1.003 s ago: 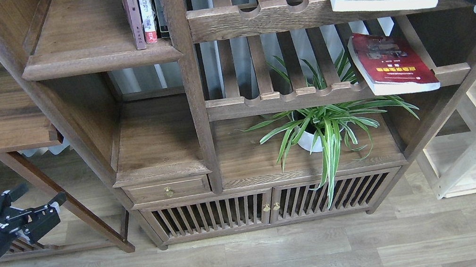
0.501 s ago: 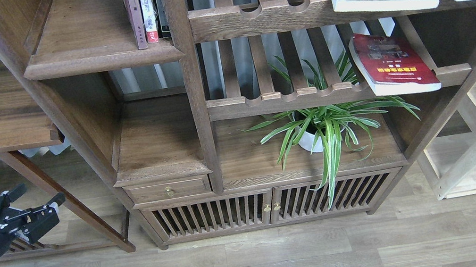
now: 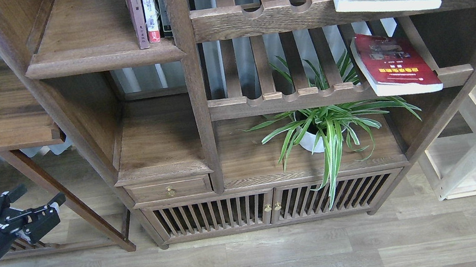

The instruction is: Organize books on shelf

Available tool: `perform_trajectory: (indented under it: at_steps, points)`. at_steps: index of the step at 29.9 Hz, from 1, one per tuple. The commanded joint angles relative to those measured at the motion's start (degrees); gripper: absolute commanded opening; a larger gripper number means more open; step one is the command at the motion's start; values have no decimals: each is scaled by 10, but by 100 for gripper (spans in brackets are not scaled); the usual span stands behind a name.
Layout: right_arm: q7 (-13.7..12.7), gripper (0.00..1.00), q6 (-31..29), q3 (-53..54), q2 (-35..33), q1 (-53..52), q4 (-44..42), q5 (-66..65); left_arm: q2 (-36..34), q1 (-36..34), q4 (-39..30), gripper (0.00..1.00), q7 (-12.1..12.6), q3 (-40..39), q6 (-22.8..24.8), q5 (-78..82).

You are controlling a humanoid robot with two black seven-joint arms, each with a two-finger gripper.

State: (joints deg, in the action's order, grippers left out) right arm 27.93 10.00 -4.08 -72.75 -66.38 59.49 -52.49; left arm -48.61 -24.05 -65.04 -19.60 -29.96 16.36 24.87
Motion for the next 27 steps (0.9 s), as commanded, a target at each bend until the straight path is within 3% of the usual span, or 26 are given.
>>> perform_trajectory:
  at_steps: [1,13,27]
  points:
    - [1,0,-25,13,-24,-4,15,42,0,1,0,100,0,0,0,0]
    - [1,0,-116,47,-121,-5,93,89,1,3,0,100,-1,0,0,0]
    - [1,0,-240,65,-244,-4,115,142,4,14,2,100,-3,0,-8,0]
